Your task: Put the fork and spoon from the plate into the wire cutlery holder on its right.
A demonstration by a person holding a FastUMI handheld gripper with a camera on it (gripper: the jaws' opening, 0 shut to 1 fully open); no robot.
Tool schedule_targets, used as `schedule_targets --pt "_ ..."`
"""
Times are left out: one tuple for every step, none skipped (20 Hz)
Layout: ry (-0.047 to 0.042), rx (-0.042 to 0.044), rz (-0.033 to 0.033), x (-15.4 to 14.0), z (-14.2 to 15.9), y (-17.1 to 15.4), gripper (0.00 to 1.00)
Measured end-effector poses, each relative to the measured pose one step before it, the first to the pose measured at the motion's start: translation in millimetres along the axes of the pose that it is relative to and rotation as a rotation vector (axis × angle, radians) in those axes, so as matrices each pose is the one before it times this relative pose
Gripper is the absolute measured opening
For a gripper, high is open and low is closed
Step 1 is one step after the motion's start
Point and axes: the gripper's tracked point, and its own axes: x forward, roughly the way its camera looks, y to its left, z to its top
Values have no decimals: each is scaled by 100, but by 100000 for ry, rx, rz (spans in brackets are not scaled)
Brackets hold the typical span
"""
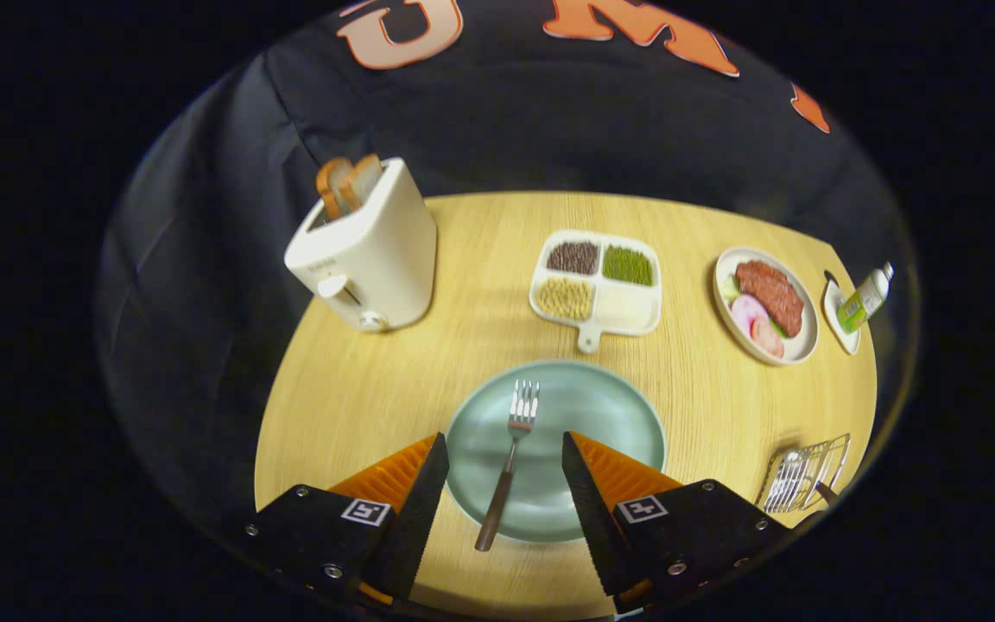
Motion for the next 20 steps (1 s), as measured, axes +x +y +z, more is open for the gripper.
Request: schedule_targets --pt "3802 204 -558 905 -649 97 79" --pt "2983 123 -81 590 -397 145 77" --pt "3484 224 -469 793 -471 -46 76" --pt "3244 792 162 743 -416 166 74" --pt "3156 1178 -138 511 -375 -38 73" --pt "3265 867 -991 787 -241 -193 71" --pt "4154 1806 -1164 815 -423 -68 67" --pt "3524 1364 -652 656 -257 -229 64" --pt "2588 797 -674 730 -150 -238 61" --pt "1618 521 230 511 -46 15 56" --pt "1060 165 -240 450 -27 -29 52" --pt "1198 186 68 474 68 64 46" --pt "1027 612 -171 481 -26 40 43" --pt "1286 664 -690 377 -112 -30 37" --pt "965 163 -1335 418 -225 -8 32" --pt "-1161 -486 -1409 -155 293 -112 22" --pt "-723 -321 -343 275 -33 -10 19" --pt "-227 247 -317 -243 103 -112 14" --pt "232 823 115 77 -189 36 13" --pt "-629 613 479 113 68 -140 8"
